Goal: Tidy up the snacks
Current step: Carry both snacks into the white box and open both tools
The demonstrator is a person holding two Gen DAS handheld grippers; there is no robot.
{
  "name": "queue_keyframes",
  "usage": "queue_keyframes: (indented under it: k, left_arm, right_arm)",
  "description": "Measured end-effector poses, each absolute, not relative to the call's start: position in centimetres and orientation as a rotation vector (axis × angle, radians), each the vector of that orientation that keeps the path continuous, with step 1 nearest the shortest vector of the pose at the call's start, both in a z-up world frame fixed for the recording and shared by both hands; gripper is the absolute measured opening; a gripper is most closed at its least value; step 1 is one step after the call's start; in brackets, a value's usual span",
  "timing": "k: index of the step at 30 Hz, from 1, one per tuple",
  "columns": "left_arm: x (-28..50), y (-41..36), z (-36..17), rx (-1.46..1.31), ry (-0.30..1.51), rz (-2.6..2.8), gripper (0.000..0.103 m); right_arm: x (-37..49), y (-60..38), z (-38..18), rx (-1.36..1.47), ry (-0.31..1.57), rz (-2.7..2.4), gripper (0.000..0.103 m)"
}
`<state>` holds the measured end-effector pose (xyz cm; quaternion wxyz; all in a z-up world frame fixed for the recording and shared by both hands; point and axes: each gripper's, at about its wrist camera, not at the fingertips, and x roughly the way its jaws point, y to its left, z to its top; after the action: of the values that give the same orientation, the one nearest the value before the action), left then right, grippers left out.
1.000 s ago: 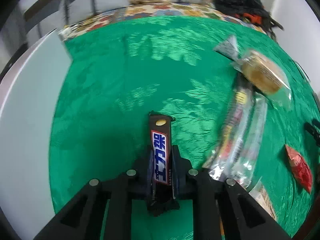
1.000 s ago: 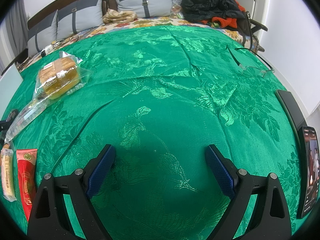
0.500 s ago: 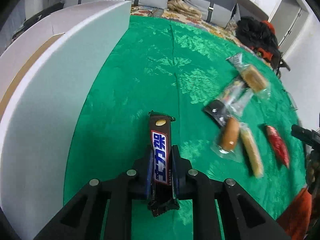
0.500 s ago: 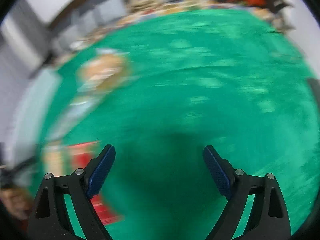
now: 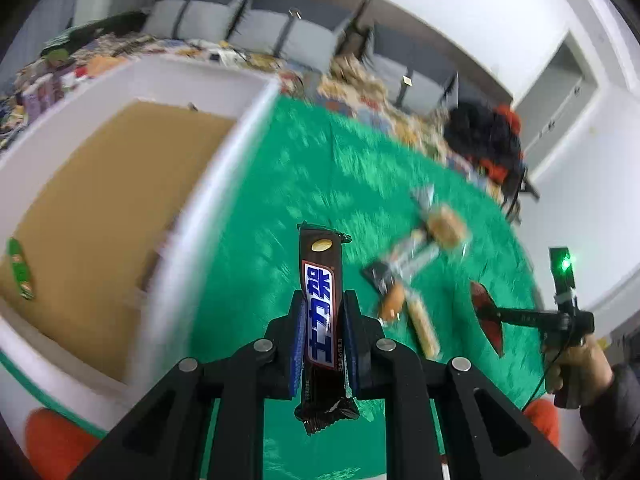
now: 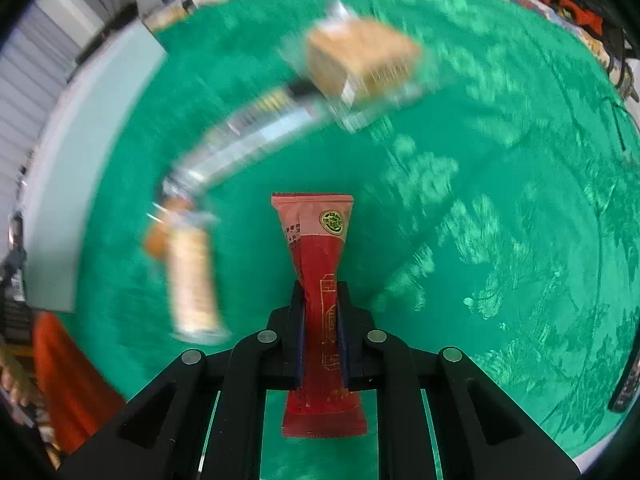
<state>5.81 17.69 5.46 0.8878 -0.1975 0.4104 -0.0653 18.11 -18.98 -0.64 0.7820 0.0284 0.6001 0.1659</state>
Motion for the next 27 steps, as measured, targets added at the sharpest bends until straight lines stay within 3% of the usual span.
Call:
queue_keyframes:
  k: [7,12,13,14,15,16,17,21,27]
  left_arm:
    - [6.2,29.3,9.6,-0.353,0.783,0.094,0.016]
    - [6.6,34.8,8.2,-0.296,0.839,0.259,0.017]
    - [6.7,35.7,7.5,-0.281,0.857,0.304,0.023]
    - [6.7,36.3,6.9,-0.27,0.873,0.33,0.041]
    - [6.5,36.9,6.2,-0.256,0.892,0.374,0.053]
    - [5.7,37.4,5.8,-0.248,0.888,0.41,0.07]
    - [4.9,37.6,5.8,-0.249,0.866,0.43,0.075]
    - [2.3,35.6,6.0,-0.304,0.811,0.35,0.079]
    - [1.6,24.9,7.2,-0.288,0.764,0.054,0.082]
  right_arm:
    - [16.9,-4.5,13.8,0.104,1.059,0.723,0.014]
    - [14.9,9.1,17.7,0.068,0.985,0.955,0.017]
    - [14.7,10.8,17.5,0.071,0.981,0.976,0.019]
    - [14.6,13.1,17.1,0.072,0.981,0.997,0.037]
    - [14.6,14.7,16.6,0.057,0.987,1.004,0.067]
    - [14.7,15.4,16.3,0.043,0.975,0.994,0.069]
    - [14.4,15.2,16.1,0.038,0.951,0.976,0.068]
    - [13.1,10.9,12.9,-0.035,0.875,0.891,0.068]
    - [13.2,-4.4,1.5,-0.22,0.881,0.489,0.068]
